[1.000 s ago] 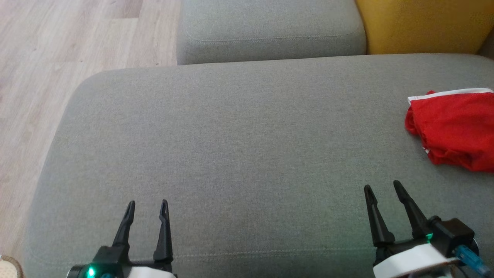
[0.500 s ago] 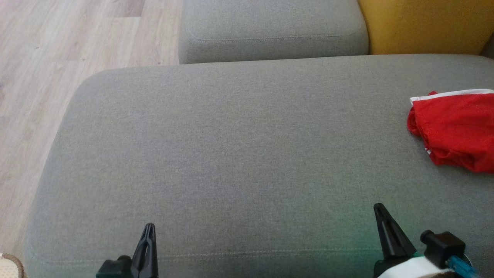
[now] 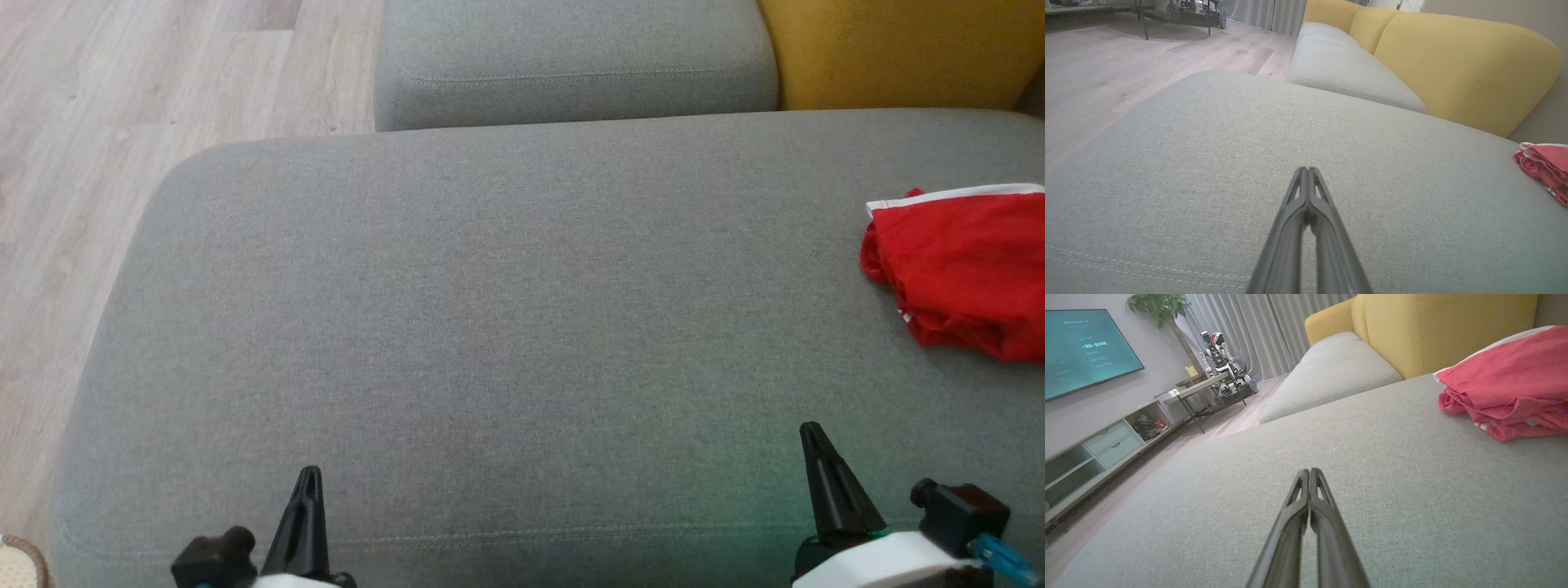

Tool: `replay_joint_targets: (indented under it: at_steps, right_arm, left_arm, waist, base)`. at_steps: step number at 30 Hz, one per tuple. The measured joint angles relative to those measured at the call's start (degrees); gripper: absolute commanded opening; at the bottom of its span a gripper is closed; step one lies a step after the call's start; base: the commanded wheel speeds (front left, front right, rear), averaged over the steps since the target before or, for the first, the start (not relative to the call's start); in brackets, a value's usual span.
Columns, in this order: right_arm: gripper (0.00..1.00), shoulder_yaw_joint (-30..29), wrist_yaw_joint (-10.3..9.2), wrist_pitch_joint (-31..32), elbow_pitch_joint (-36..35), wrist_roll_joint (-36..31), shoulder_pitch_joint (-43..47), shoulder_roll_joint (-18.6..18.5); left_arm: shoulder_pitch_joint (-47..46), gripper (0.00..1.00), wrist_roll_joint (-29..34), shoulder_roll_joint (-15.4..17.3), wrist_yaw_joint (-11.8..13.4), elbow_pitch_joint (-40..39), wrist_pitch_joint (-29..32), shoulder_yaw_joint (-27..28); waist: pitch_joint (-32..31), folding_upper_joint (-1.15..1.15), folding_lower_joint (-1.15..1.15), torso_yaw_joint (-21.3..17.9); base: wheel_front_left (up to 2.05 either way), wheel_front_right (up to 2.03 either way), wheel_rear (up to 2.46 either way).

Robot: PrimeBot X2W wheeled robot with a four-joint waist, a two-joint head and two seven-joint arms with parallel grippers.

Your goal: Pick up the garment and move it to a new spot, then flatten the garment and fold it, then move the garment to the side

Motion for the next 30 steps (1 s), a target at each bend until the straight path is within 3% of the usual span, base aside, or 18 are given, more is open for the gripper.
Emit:
replay_joint_targets:
  at_steps: [30]
  right_arm:
    - [0.00, -0.70, 0.00, 4.28, 1.71, 20.20, -2.54, -0.46]
  left_arm:
    - [-3.97, 0.00, -21.47, 0.40, -3.52, 3.15, 4.05, 3.31]
  waist:
    - [0.92, 0.00, 0.00, -0.43]
  base:
    - [0.00, 0.00, 0.00]
